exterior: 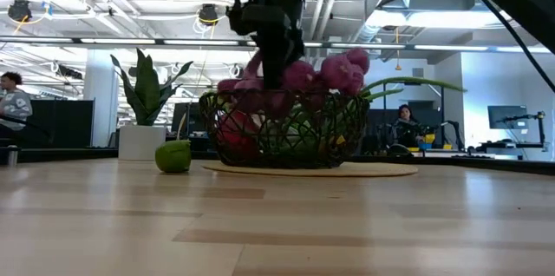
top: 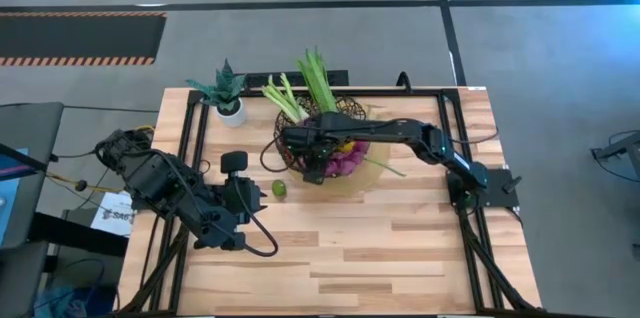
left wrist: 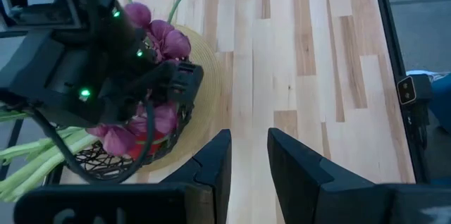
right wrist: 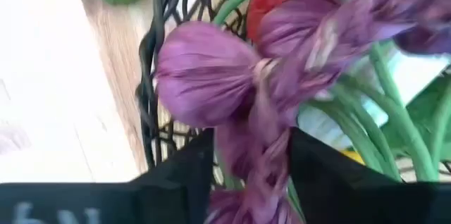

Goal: Build produce basket
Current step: Put the purple garlic into the basket, then put the lime into the basket

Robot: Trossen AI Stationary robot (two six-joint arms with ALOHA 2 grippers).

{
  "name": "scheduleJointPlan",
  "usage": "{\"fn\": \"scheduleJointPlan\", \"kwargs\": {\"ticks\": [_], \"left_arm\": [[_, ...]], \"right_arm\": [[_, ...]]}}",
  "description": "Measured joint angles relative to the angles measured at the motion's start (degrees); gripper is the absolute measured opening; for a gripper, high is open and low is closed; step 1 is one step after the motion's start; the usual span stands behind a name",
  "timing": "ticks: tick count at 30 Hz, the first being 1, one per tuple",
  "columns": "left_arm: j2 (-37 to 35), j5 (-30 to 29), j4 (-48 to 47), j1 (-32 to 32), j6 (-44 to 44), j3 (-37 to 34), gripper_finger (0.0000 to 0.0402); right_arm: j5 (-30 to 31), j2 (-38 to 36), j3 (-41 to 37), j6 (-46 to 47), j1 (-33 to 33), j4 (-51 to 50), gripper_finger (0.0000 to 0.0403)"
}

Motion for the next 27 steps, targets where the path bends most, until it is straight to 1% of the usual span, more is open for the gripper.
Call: {"fn": "scheduleJointPlan", "kwargs": {"ticks": [4,7,14,23,25,27], "left_arm": [[0.00,-0.12,0.00,0.00,-0.32,0.00,0.0082],[0.00,-0.12,0.00,0.00,-0.82,0.00,0.0082],[0.00,-0.27,0.00,0.00,-1.48,0.00,0.0082],[-0.02,-0.33,0.03,0.00,-2.62,-0.02,0.0082],[-0.09,-1.83,0.11,0.00,-4.10,-1.21,0.0082],[-0.18,-5.29,0.14,0.00,-6.54,-4.61,0.0082]], "right_arm": [[0.63,0.00,1.24,1.08,1.66,-3.20,0.0241],[0.75,-0.13,3.33,2.51,2.59,-6.24,0.0259],[0.77,-4.01,3.26,5.67,3.44,-9.30,0.0264],[0.99,-12.98,3.24,7.91,3.24,-6.44,0.0265],[0.98,-16.01,3.23,9.99,3.37,-5.85,0.0265],[0.98,-18.90,3.24,11.95,4.20,-5.13,0.0265]]}}
